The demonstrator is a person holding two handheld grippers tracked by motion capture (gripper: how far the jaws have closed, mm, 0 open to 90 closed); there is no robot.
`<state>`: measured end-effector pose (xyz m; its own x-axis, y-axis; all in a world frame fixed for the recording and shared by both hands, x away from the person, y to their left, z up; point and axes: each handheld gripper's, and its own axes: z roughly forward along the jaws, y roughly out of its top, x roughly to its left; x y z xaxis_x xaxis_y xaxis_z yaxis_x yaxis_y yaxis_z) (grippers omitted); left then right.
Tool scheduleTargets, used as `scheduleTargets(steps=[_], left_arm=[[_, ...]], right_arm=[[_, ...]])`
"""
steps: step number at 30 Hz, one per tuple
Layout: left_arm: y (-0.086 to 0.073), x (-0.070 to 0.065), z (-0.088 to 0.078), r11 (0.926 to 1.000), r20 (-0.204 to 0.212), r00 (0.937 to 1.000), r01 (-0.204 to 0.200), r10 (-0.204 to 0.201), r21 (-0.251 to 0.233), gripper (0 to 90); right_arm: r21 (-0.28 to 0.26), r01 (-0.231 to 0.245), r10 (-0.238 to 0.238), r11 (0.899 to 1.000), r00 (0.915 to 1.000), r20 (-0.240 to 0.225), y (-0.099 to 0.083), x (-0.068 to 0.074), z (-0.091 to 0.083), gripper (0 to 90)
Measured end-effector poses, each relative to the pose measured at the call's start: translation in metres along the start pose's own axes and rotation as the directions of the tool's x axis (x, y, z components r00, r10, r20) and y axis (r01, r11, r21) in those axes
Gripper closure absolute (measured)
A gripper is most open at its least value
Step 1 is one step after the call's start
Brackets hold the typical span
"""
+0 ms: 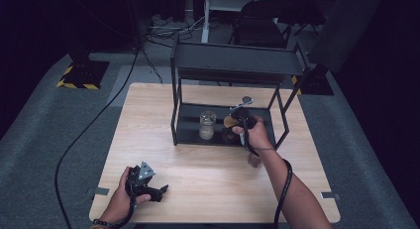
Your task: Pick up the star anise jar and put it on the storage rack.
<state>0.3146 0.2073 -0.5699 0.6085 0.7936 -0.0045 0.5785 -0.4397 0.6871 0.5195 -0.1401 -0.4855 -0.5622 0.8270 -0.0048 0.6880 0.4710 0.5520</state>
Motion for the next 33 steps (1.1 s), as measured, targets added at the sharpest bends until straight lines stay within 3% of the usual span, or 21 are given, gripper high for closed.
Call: scheduleTargets(steps=[7, 19, 23, 27, 33], left_arm=[[0.0, 0.0, 0.0, 1.0, 0.0, 1.0, 0.0, 0.0, 0.0, 0.0], [0.0, 0.0, 0.0, 1.0, 0.0, 1.0, 0.0, 0.0, 0.0, 0.0], [0.0, 0.0, 0.0, 1.0, 0.0, 1.0, 0.0, 0.0, 0.0, 0.0], [0.0, 0.0, 0.0, 1.0, 0.0, 1.0, 0.0, 0.0, 0.0, 0.0], [0.0, 0.0, 0.0, 1.0, 0.0, 1.0, 0.0, 0.0, 0.0, 0.0]], right_arm=[[0.011, 0.009, -0.01, 1.0, 0.9999, 0.011, -0.001, 0.0, 0.001, 4.9], [0.001, 0.039, -0.039, 0.999, 0.9991, 0.018, -0.001, 0.002, -0.002, 4.3], [0.013, 0.051, -0.051, 0.999, 0.9975, 0.048, -0.001, 0.003, -0.003, 4.1], [-0.015, 0.048, -0.047, 0.999, 0.997, 0.062, -0.002, 0.003, -0.008, 4.1], [-0.054, 0.081, -0.077, 0.995, 0.994, 0.078, -0.005, 0.003, -0.021, 4.0]])
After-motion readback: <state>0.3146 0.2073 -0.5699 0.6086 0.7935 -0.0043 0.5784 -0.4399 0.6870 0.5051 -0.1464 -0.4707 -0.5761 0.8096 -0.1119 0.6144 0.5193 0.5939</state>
